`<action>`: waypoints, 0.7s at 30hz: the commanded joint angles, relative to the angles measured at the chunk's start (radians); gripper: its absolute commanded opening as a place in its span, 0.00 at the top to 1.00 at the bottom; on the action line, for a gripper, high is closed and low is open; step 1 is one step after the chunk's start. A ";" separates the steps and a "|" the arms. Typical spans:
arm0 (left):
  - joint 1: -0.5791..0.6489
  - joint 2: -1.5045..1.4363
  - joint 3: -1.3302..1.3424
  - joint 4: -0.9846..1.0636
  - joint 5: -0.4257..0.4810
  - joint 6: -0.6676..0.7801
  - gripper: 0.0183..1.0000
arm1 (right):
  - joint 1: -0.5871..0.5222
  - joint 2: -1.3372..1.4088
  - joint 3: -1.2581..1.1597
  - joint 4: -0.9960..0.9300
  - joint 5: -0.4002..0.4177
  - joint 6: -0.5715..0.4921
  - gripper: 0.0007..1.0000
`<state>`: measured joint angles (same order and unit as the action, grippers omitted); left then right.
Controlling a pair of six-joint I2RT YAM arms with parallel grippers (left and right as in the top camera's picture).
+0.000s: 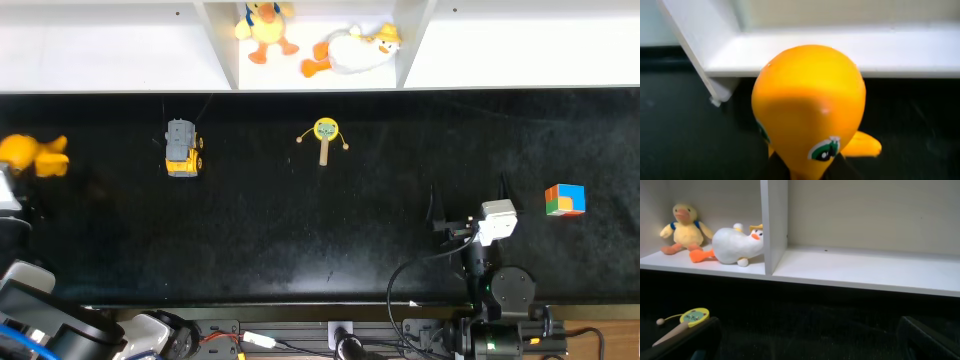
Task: Store Toys
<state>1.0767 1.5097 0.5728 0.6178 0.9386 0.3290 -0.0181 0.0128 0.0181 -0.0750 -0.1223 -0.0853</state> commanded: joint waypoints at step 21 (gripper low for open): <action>-0.487 0.005 0.537 -0.547 -0.759 -0.248 0.98 | -0.002 -0.009 -0.013 0.004 0.011 0.004 0.00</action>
<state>0.6243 1.5116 1.0519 0.0830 0.3332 0.0021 -0.0185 0.0128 0.0181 -0.0750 -0.1223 -0.0853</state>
